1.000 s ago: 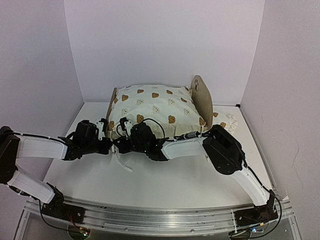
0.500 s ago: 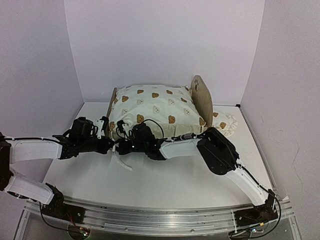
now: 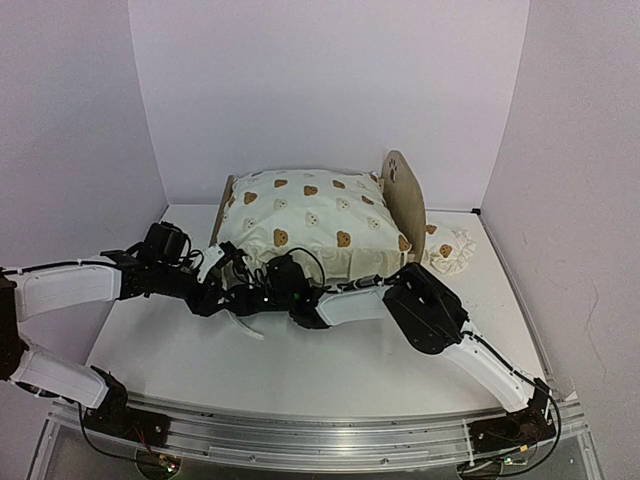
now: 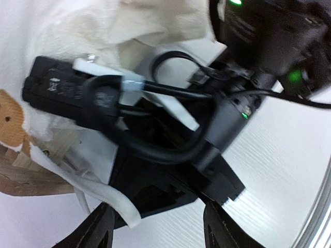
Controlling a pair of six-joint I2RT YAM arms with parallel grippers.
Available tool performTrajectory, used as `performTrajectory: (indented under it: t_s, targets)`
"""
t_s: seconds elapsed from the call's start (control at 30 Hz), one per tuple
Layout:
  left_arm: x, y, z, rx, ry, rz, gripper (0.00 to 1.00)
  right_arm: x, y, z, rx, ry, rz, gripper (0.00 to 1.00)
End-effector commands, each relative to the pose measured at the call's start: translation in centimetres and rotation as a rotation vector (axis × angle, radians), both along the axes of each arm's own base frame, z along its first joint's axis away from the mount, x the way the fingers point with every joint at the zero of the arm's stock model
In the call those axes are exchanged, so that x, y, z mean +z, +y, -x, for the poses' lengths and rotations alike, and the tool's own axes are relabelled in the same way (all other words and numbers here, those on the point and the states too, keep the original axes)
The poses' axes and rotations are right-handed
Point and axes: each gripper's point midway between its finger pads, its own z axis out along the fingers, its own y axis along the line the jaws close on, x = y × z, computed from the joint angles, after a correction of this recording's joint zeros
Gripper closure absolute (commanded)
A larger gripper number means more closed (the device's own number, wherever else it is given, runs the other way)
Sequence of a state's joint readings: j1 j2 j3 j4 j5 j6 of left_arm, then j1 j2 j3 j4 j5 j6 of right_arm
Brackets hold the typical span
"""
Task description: Set up the pet bed
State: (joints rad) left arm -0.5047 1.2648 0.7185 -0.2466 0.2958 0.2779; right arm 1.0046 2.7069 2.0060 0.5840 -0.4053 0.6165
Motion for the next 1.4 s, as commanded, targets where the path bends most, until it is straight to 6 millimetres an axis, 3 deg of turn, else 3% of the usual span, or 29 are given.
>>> performTrajectory:
  t_s: [0.0,0.17,0.27,0.4,0.5,0.57,0.77,1.03,1.2,1.37]
  targets:
    - [3.3,0.0,2.8,-0.347,-0.194,-0.122,0.37,1.2,1.0,0.0,0.004,0.001,-0.064,1.0]
    - [5.8,2.9,1.9,-0.424,-0.438,-0.2,0.36,1.3,1.1,0.0,0.009,0.002,-0.07,1.0]
    - [6.0,5.6,-0.3,-0.399,-0.559,-0.268,0.4,1.3,1.1,0.1,0.016,0.006,-0.07,1.0]
    - [4.6,8.2,-2.5,-0.453,-0.684,-0.341,0.45,1.5,1.1,0.3,0.024,0.006,-0.072,1.0]
    - [4.5,7.3,-2.9,-0.547,-0.947,-0.397,0.46,1.7,1.1,0.4,0.031,0.006,-0.074,1.0]
    - [4.1,6.3,-2.0,-0.636,-1.112,-0.41,0.45,1.9,1.0,0.5,0.033,0.005,-0.075,1.0]
    - [2.9,4.5,0.0,-0.813,-1.397,-0.438,0.38,2.4,0.6,0.8,0.037,0.001,-0.067,1.0]
    - [0.9,5.1,-1.2,-0.864,-1.386,-0.56,0.5,3.1,0.5,1.3,0.059,-0.007,-0.075,1.0]
    - [-1.9,5.5,-1.4,-0.953,-1.347,-0.622,0.52,4.1,0.4,1.6,0.073,-0.015,-0.098,1.0]
    - [-2.4,5.5,-2.6,-0.975,-1.351,-0.646,0.51,4.9,0.2,1.9,0.089,-0.033,-0.109,1.0]
